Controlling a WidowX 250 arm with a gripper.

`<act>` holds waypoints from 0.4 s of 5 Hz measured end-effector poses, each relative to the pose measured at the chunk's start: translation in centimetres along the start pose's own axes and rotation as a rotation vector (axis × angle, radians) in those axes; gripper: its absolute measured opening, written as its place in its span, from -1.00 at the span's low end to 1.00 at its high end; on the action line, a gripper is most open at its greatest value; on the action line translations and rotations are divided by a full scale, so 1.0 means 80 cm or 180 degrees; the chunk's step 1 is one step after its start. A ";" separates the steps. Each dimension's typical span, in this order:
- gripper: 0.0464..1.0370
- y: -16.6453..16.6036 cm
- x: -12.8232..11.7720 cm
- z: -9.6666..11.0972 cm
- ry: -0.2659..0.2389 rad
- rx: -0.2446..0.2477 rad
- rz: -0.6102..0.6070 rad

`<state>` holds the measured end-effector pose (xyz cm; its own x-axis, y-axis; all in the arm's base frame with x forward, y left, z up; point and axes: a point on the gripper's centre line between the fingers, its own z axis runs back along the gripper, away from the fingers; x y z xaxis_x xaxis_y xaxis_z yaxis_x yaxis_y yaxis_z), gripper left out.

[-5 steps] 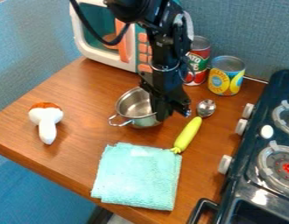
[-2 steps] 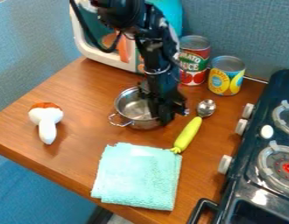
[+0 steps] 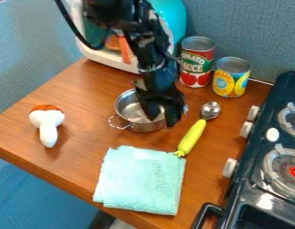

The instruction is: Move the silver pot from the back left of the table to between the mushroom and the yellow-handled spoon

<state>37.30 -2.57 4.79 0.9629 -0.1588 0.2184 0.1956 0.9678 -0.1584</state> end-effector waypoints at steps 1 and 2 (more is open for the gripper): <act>0.94 0.015 -0.005 0.039 -0.0275 0.0024 0.0092; 0.93 0.038 -0.028 0.060 -0.0313 0.0216 0.0193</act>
<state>34.82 1.64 8.42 0.9490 -0.0830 0.3043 0.1213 0.9866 -0.1093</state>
